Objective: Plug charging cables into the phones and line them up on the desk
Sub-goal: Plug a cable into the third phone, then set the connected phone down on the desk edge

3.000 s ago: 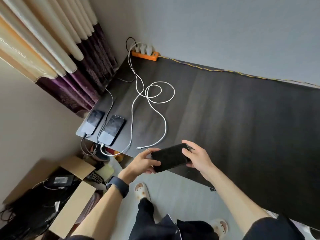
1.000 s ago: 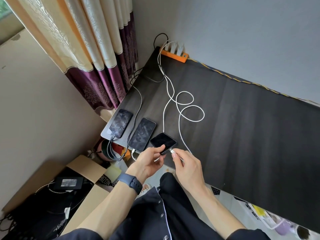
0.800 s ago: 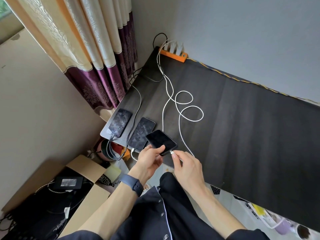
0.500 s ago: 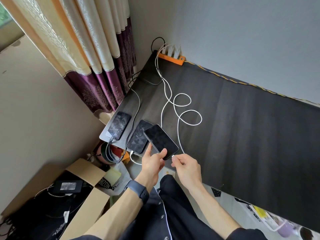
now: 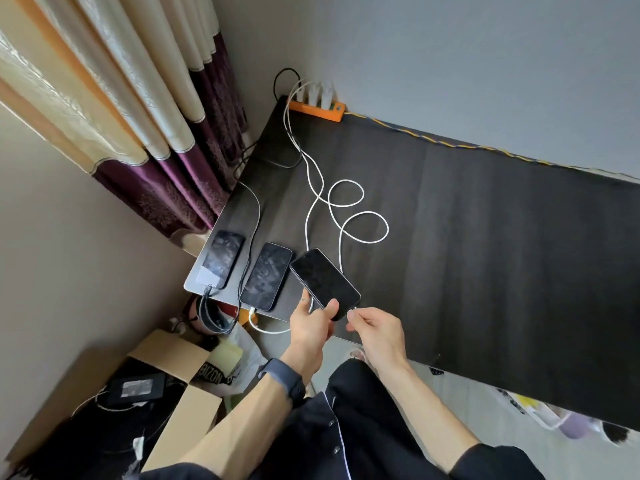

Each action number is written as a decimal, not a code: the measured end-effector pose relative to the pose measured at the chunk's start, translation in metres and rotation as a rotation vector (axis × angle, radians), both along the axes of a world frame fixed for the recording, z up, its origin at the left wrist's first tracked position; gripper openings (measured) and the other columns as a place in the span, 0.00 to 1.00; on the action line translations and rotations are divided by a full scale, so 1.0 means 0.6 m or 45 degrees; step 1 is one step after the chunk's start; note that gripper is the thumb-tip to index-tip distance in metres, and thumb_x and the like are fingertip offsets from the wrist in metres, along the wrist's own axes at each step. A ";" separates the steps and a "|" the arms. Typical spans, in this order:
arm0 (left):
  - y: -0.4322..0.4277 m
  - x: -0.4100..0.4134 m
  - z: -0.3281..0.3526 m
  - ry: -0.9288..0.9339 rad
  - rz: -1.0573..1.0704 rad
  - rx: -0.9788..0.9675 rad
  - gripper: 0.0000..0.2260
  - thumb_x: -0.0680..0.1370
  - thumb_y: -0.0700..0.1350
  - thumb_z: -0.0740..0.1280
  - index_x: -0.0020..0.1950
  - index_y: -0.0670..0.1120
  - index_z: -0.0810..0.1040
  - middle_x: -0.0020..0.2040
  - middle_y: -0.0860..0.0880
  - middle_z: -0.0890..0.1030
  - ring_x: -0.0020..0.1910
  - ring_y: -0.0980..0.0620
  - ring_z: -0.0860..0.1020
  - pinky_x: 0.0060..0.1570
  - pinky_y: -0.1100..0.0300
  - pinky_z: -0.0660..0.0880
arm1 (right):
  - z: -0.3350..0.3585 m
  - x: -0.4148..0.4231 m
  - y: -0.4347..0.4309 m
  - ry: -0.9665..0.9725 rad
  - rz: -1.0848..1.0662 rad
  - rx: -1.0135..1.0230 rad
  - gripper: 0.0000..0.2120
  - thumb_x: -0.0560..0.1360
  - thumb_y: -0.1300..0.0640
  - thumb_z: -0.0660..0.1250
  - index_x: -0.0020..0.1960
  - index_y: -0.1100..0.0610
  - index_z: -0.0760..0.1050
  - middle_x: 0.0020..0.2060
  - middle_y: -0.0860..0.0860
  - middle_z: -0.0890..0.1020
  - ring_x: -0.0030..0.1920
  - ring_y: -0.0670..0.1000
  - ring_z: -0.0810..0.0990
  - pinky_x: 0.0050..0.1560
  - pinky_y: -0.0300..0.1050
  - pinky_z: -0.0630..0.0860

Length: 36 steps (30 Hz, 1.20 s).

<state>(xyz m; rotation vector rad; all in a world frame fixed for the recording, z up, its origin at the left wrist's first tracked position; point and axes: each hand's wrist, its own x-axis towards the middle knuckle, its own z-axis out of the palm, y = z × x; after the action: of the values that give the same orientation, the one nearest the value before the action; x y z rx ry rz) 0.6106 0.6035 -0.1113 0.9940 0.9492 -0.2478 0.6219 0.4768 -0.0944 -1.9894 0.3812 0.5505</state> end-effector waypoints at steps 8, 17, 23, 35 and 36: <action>-0.028 0.033 -0.011 0.004 -0.054 0.052 0.28 0.77 0.37 0.69 0.74 0.57 0.69 0.42 0.49 0.80 0.27 0.55 0.64 0.31 0.62 0.65 | 0.002 0.040 -0.030 0.131 -0.037 0.088 0.09 0.75 0.52 0.71 0.38 0.52 0.85 0.35 0.45 0.87 0.43 0.46 0.83 0.52 0.47 0.78; 0.019 0.031 -0.048 0.107 -0.344 0.153 0.27 0.76 0.34 0.69 0.68 0.58 0.69 0.45 0.45 0.81 0.31 0.54 0.70 0.31 0.65 0.66 | -0.080 0.097 -0.080 0.217 0.354 -0.329 0.25 0.79 0.34 0.55 0.49 0.53 0.79 0.46 0.47 0.85 0.52 0.53 0.82 0.56 0.50 0.75; 0.005 0.036 -0.078 0.207 -0.588 0.312 0.31 0.76 0.34 0.68 0.77 0.49 0.64 0.42 0.49 0.84 0.37 0.53 0.81 0.33 0.64 0.72 | -0.134 0.100 -0.067 0.020 0.935 -0.798 0.18 0.80 0.45 0.62 0.61 0.56 0.67 0.58 0.55 0.75 0.58 0.61 0.80 0.51 0.55 0.77; 0.031 0.086 -0.106 0.356 -0.892 0.979 0.29 0.76 0.39 0.65 0.76 0.52 0.65 0.56 0.46 0.84 0.58 0.44 0.81 0.61 0.56 0.74 | -0.146 0.160 -0.122 0.035 0.830 -0.984 0.16 0.80 0.49 0.57 0.55 0.56 0.78 0.53 0.57 0.84 0.55 0.62 0.82 0.50 0.50 0.77; 0.014 0.090 -0.119 0.382 -0.959 1.067 0.29 0.76 0.39 0.65 0.76 0.50 0.65 0.60 0.43 0.82 0.60 0.41 0.79 0.62 0.53 0.73 | -0.165 0.153 -0.133 0.058 0.838 -0.965 0.15 0.80 0.48 0.56 0.55 0.56 0.77 0.53 0.57 0.84 0.55 0.62 0.82 0.49 0.51 0.76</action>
<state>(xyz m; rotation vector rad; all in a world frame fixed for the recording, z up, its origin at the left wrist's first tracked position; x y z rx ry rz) 0.6643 0.6120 -0.1826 2.1293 0.9192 -0.6700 0.7136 0.3972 -0.1931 -2.8583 -0.0834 0.9587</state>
